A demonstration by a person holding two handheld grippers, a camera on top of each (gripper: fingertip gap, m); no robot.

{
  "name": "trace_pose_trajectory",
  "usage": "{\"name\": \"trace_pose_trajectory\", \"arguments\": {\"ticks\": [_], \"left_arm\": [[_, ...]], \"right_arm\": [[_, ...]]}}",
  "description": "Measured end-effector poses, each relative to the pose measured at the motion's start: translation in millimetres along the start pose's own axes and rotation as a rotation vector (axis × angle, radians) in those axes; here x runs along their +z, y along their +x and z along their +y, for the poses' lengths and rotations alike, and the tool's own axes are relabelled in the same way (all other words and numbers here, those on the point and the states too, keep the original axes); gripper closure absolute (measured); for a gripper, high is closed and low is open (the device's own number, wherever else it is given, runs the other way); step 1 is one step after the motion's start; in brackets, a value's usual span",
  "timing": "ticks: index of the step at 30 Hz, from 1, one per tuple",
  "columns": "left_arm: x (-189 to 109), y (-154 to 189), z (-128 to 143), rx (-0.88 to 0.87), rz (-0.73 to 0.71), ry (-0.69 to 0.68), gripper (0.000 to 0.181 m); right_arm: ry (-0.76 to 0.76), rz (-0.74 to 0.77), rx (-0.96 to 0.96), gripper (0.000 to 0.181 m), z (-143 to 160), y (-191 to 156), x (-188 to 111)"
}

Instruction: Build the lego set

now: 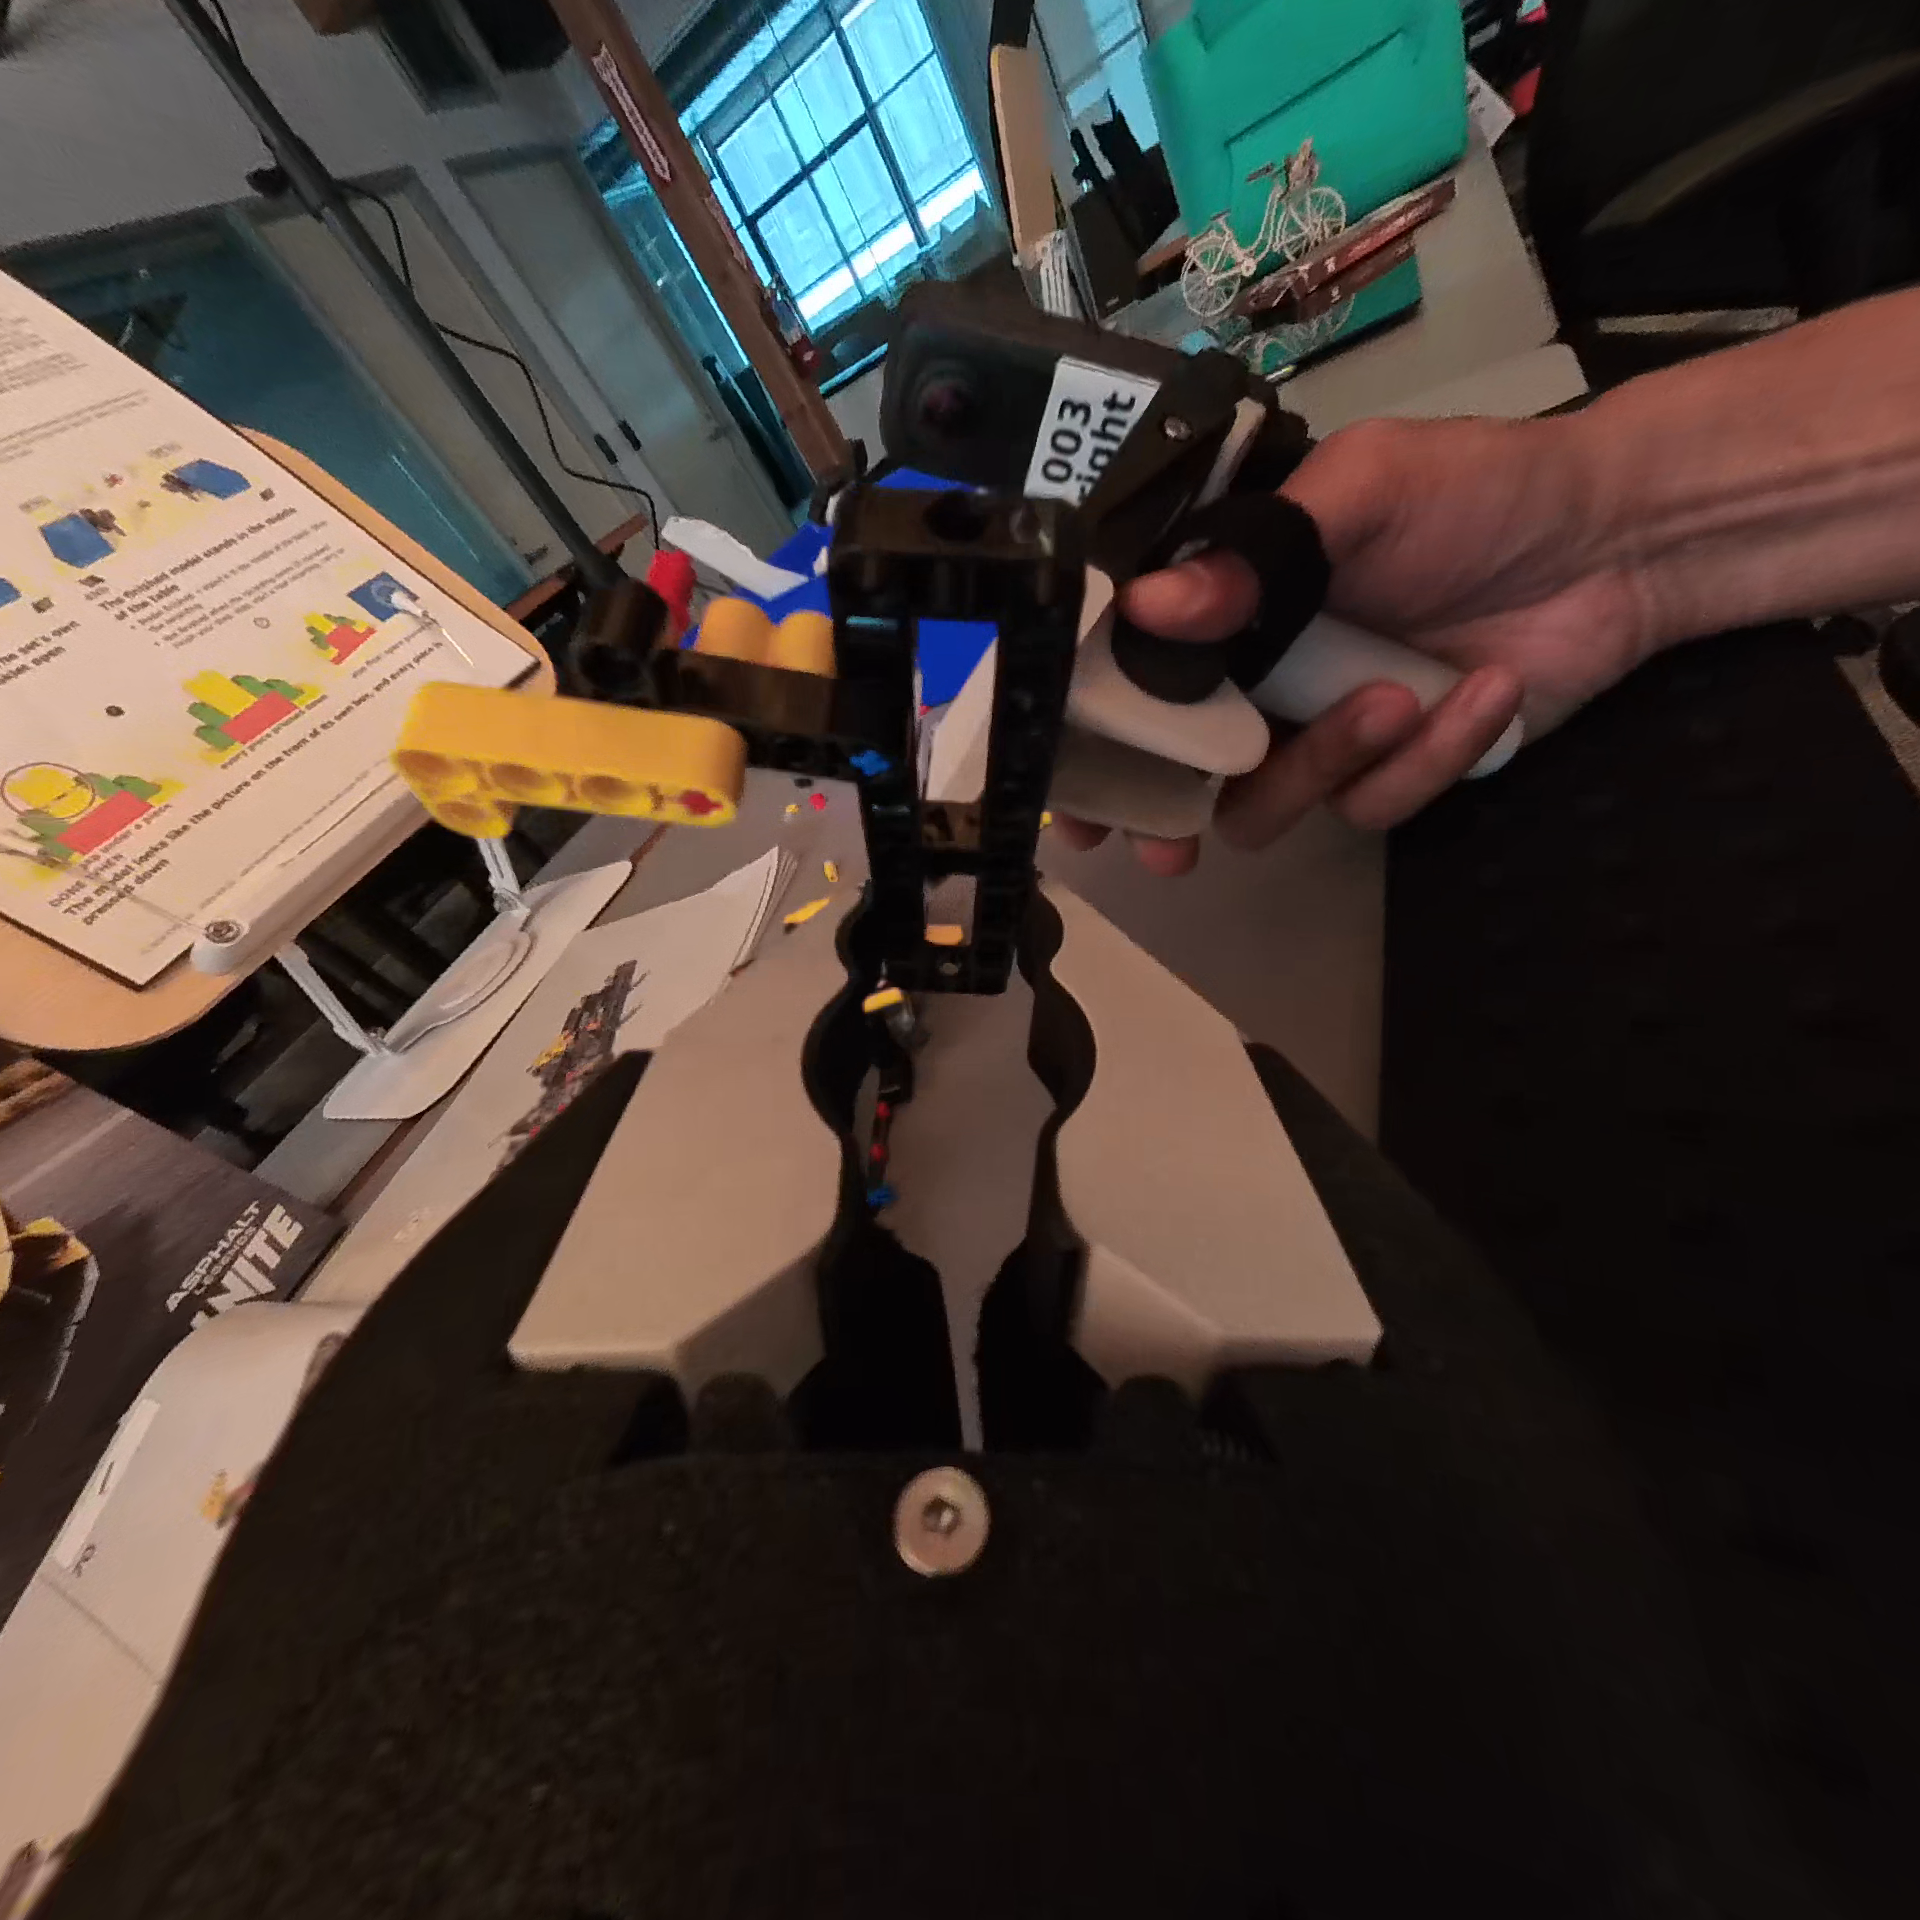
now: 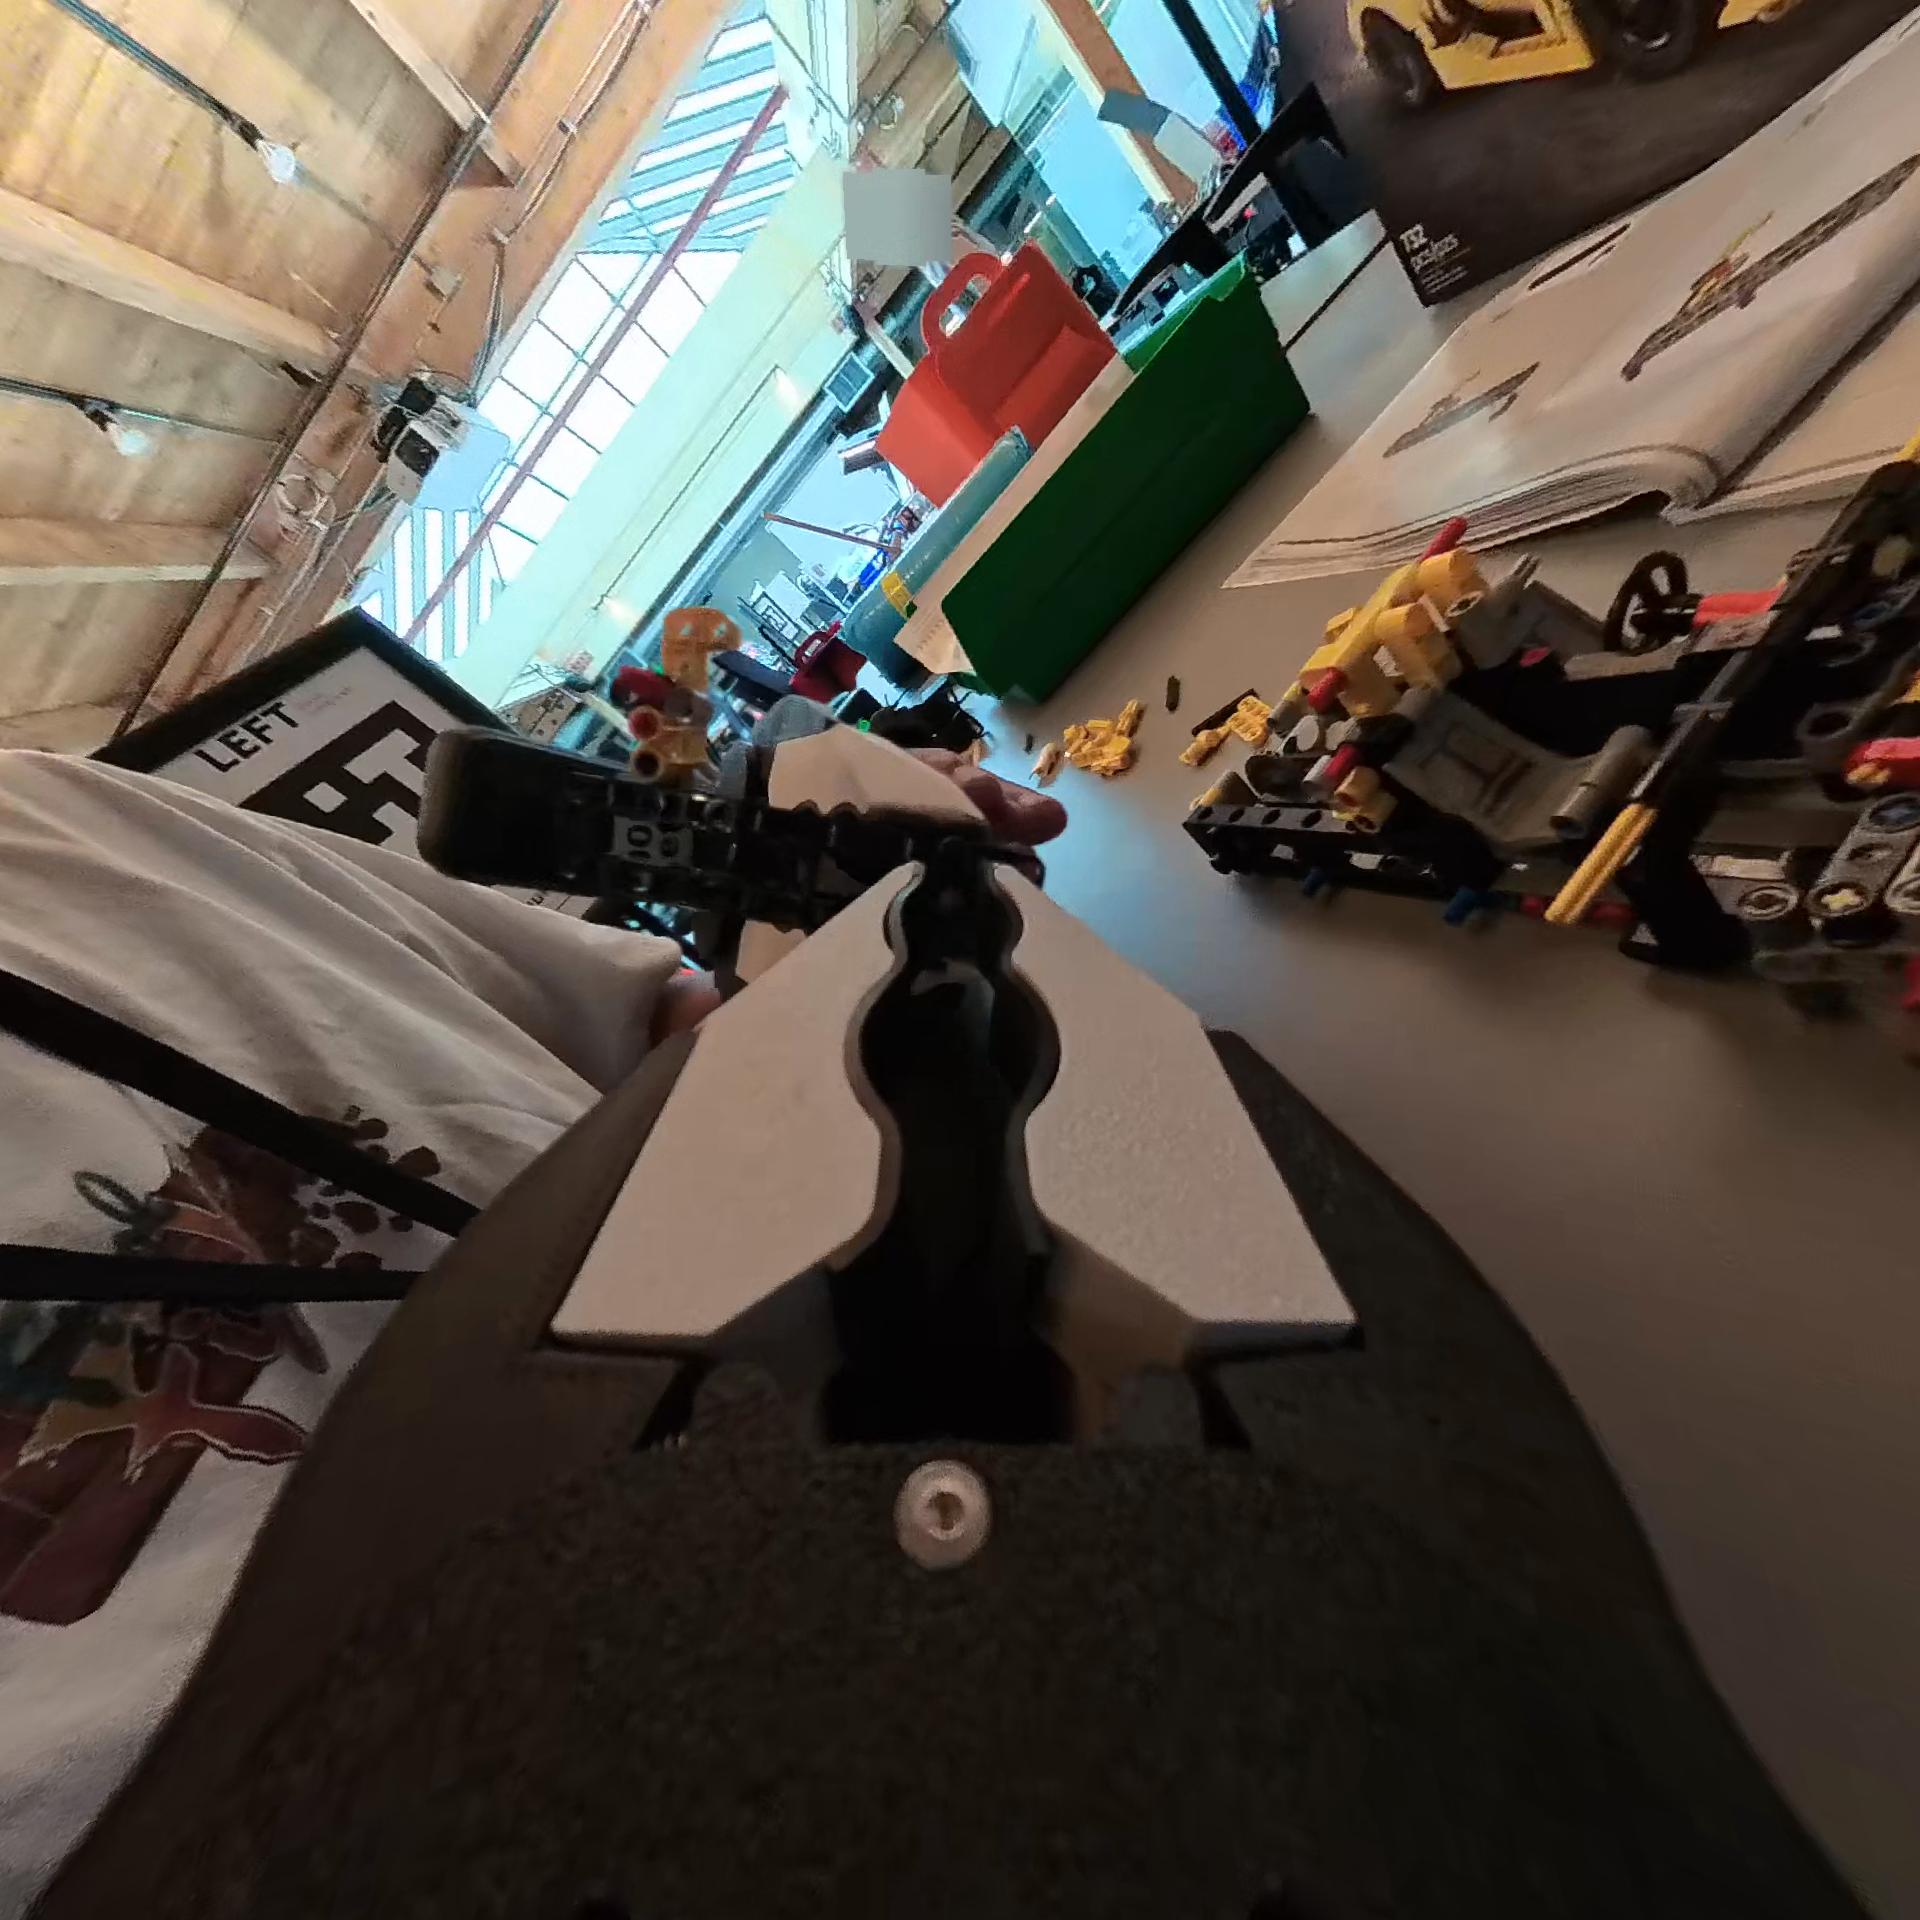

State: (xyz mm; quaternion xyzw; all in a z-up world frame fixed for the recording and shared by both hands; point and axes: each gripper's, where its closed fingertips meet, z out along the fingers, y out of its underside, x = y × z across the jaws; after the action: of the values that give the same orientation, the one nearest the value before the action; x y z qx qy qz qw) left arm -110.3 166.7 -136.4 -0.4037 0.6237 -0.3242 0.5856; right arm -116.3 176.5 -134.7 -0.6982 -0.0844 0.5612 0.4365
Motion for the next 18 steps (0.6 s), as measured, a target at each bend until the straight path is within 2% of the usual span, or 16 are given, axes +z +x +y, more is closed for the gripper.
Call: {"name": "trace_pose_trajectory", "arguments": {"ticks": [11, 14, 18], "left_arm": [[0.9, -2.7, -1.7, 0.039, -0.026, 0.012, 0.155], [-0.2, -4.6, -5.4, 0.01, -0.035, 0.03, 0.155], [-1.5, -6.3, -8.3, -0.039, -0.036, 0.046, 0.155]], "right_arm": [[-0.004, -0.042, 0.074, 0.175, 1.8, -2.9, 6.3], [0.024, -0.09, 0.14, 0.175, -0.9, -6.2, 7.0], [0.042, -0.09, 0.125, 0.175, -2.2, -8.4, 8.3]]}}
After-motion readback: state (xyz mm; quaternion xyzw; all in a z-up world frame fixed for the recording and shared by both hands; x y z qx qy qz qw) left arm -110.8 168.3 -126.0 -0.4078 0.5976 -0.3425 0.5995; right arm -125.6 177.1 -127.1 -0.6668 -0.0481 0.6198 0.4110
